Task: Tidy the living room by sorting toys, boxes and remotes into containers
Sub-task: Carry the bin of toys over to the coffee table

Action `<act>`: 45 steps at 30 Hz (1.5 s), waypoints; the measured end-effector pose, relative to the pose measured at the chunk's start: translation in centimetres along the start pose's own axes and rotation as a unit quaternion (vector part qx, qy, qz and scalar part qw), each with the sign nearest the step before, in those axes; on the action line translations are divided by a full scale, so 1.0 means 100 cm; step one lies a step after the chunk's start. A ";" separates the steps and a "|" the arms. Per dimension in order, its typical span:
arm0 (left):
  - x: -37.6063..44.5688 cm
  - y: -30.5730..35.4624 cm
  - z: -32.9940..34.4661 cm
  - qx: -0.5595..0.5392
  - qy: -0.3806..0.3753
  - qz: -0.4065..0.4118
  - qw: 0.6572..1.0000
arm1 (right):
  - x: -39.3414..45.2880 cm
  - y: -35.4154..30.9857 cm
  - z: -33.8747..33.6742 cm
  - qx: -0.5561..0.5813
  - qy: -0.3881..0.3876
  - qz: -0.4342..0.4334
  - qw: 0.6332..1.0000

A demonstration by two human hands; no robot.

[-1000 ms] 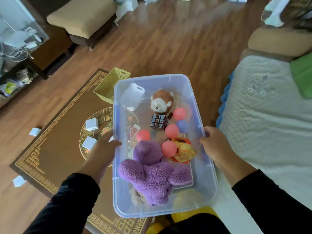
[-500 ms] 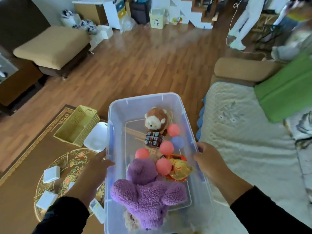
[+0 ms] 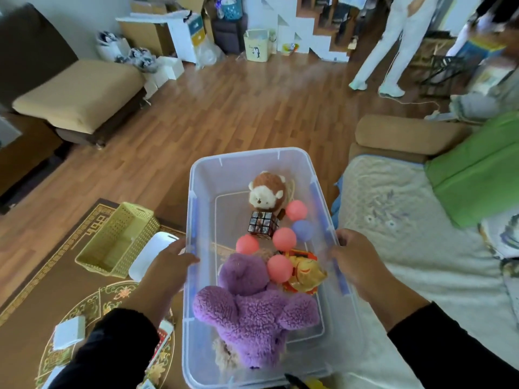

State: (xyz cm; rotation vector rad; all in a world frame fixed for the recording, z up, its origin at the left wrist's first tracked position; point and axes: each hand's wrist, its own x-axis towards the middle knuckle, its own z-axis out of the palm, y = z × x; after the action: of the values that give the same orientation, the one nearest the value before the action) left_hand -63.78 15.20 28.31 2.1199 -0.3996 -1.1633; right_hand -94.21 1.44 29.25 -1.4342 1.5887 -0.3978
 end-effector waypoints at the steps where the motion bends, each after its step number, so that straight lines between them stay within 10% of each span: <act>1: 0.001 0.010 0.000 0.001 -0.003 0.007 1.000 | 0.005 -0.003 0.002 0.004 0.003 0.001 1.000; 45: 0.181 0.160 0.003 -0.244 0.237 -0.146 0.929 | 0.370 -0.243 0.105 -0.149 -0.278 -0.136 0.939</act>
State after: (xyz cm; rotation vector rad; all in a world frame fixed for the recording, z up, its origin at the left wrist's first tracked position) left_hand -53.13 -6.45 27.92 1.9521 0.4039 -0.7523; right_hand -67.11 -35.04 26.89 -1.8097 1.0200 0.1055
